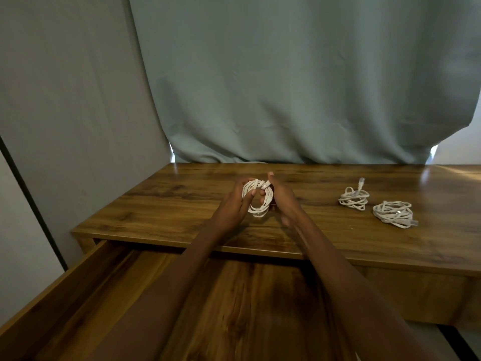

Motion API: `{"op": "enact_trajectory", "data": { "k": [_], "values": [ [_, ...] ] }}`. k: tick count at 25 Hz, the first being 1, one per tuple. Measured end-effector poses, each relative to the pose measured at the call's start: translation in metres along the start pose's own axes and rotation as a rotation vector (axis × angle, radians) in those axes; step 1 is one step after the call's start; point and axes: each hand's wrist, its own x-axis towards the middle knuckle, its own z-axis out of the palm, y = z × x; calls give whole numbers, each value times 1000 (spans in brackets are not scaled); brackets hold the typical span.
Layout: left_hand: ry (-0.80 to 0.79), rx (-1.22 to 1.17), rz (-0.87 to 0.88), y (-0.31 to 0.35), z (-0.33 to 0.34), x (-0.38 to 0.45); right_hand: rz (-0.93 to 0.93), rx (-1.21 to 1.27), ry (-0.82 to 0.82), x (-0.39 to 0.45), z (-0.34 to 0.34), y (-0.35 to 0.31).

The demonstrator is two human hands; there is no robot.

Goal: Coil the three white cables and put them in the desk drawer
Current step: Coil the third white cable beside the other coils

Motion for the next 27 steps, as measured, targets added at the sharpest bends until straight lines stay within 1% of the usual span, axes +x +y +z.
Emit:
{"op": "enact_trajectory", "data": {
  "k": [2,4,6,8,9,10,12,13,14,16,18,20,22,24,27],
  "values": [
    [-2,11,8,-1,1,-1,163,129,-109,3,-4,-1],
    [3,29,16,-1,2,1,247,245,-202,10,-8,2],
    [22,28,6,0,5,2,273,278,-236,13,-11,3],
    [52,9,-6,1,8,2,251,212,-225,7,-11,-2],
    [62,-1,-13,2,10,1,207,160,-171,4,-9,-4],
    [67,-15,-23,3,12,1,127,120,-77,2,-6,-4],
    [69,-43,-57,7,15,2,-135,67,181,5,-2,1],
    [72,-45,-74,9,17,4,-268,-4,288,5,-1,3],
    [75,-45,-92,11,18,5,-369,-109,357,7,-3,5],
    [71,-52,-123,11,20,5,-495,-296,401,7,-6,9],
    [84,-56,-148,10,19,5,-535,-409,354,4,-9,13],
    [106,-73,-170,8,17,7,-458,-442,235,3,-10,16],
    [101,-93,-175,6,14,8,-363,-364,113,6,-13,17],
    [95,-97,-164,3,14,6,-302,-270,41,6,-18,12],
    [93,-150,-172,4,18,5,-357,-255,30,1,-21,8]
  ]
}}
